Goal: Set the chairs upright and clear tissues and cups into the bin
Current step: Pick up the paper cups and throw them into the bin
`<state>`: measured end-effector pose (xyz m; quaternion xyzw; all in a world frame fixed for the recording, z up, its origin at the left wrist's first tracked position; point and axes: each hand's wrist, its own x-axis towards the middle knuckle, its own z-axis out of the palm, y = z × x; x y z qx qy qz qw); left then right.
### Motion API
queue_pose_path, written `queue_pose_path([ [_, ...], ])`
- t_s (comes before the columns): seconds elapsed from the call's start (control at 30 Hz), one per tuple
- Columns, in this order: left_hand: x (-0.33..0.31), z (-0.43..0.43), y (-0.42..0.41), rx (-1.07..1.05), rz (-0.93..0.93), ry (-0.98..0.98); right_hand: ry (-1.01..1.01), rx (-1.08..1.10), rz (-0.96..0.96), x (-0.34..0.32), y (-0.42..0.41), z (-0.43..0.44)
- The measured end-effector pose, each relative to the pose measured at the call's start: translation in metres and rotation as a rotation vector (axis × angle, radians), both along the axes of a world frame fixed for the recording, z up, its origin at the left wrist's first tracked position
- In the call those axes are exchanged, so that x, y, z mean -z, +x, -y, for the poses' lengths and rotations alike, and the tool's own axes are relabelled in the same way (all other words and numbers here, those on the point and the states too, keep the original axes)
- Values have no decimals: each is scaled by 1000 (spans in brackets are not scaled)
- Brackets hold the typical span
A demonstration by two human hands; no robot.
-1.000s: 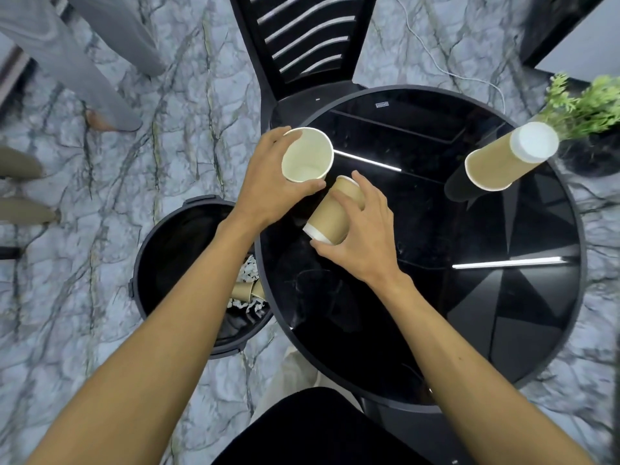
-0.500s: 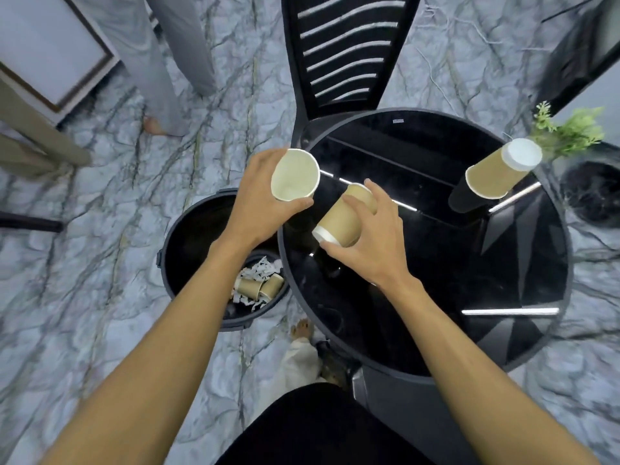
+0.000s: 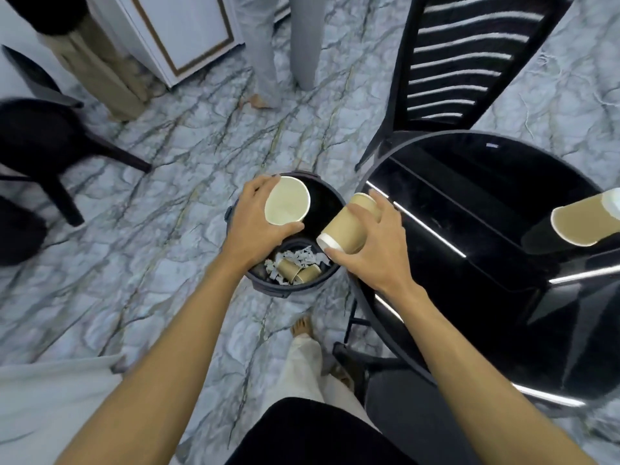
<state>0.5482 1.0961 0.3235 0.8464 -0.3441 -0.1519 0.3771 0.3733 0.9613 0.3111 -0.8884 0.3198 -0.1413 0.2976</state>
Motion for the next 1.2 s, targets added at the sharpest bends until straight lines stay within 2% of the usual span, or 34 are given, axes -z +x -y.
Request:
queue_pose_path([
  [0.23, 13, -33, 24, -136, -42, 27, 13, -118, -40, 11, 44, -9],
  [0.5, 29, -27, 67, -204, -80, 43, 12, -161, -69, 27, 102, 6],
  [0.7, 61, -9, 107, -201, -122, 69, 38, -163, -133, 53, 156, 20],
  [0.83, 105, 0, 129, -158, -143, 104, 48, -145, -169, 89, 185, 26],
  [0.9, 138, 4, 138, -145, -208, 161, 21, -154, -273, 119, 196, 27],
  [1.0, 188, 8, 144, -46, -278, 488, -16, -215, -548, 165, 201, 26],
  [1.07, 210, 5, 143, 18, -296, 636, 44, -233, -640, 186, 197, 23],
  [1.2, 228, -3, 136, 48, -361, 582, 189, -260, -718, 200, 186, 16],
])
